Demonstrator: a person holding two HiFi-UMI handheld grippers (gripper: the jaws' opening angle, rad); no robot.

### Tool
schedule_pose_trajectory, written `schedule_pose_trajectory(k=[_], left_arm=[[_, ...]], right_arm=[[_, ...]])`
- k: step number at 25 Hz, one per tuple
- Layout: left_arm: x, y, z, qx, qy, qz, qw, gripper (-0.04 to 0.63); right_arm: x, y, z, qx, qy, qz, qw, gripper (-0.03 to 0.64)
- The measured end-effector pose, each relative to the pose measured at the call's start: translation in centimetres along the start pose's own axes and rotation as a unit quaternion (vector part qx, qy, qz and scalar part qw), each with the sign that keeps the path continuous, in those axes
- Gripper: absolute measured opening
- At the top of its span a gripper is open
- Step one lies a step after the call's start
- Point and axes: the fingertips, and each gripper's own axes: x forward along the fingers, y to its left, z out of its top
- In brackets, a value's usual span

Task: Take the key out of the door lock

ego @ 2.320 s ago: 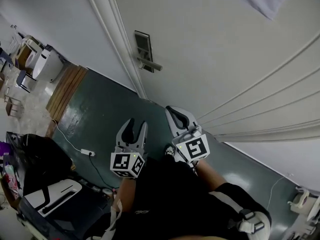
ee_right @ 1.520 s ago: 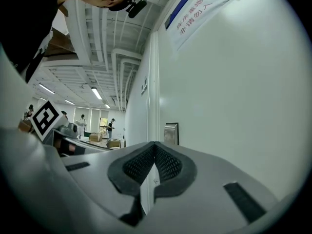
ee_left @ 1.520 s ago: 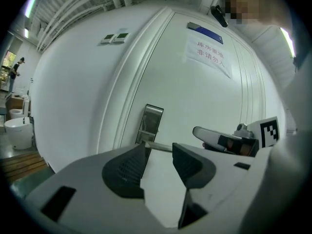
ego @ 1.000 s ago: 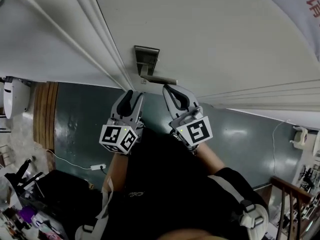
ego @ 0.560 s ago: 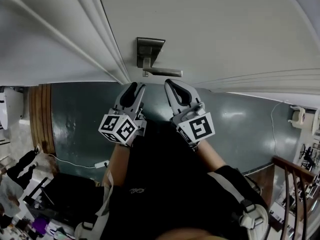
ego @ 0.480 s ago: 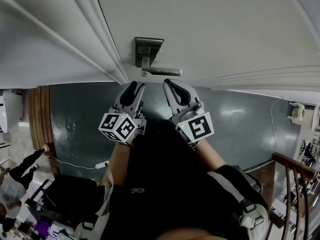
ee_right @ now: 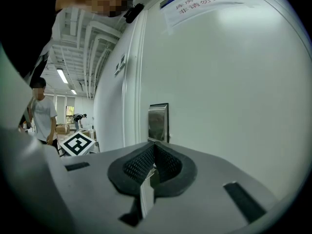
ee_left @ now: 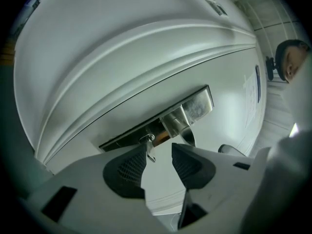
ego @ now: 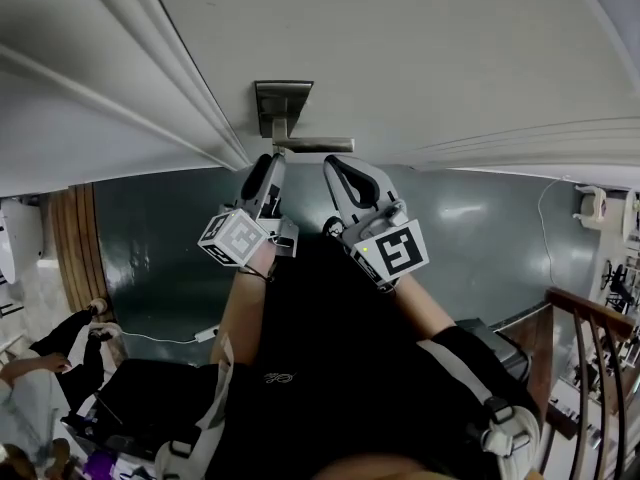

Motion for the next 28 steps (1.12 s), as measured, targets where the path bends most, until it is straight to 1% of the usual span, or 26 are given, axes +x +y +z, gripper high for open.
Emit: schedule_pose_trajectory(k=[4,9,13,18,21,25,28], left_arm=[[0.9,0.8,-0.2,-0.017,0.001,0.003,0.9999,0.175],[2.2,1.0,-0.3,-0.046,-0.001,-0.004,0.9989,0.175],[2.9,1.0,-0.4,-0.053,-0.006,-0.003,0.9986,0.172],[3.8,0.8,-1.0,-0.09,-0.023,0.007,0.9957,0.149],[3.9,0.8,-0.5,-0.096,-0.042,0.002,0.9945,0.138],[4.1,0.8,-0.2,-0.099,-0.047,0.003,0.9939,0.119],[4.0,1.0,0.0,-0.099,-0.059,0.009,0.9933,0.086]], right_arm=[[0.4,-0.2,-0.1,0.001,0.002,0.004,1.0,0.008],[0.7,-0.7,-0.4,0.002,0.006,0.006,1.0,0.008],[0.7,-1.0,-0.5,0.005,0.007,0.007,1.0,0.008],[0.5,-2.1,-0.6,0.01,0.007,0.014,1.0,0.008],[0.6,-1.9,-0.6,0.011,0.007,0.016,1.0,0.008],[0.7,-1.9,-0.5,0.011,0.009,0.017,1.0,0.008],[0.6,-2.0,-0.5,0.01,0.008,0.017,1.0,0.008]])
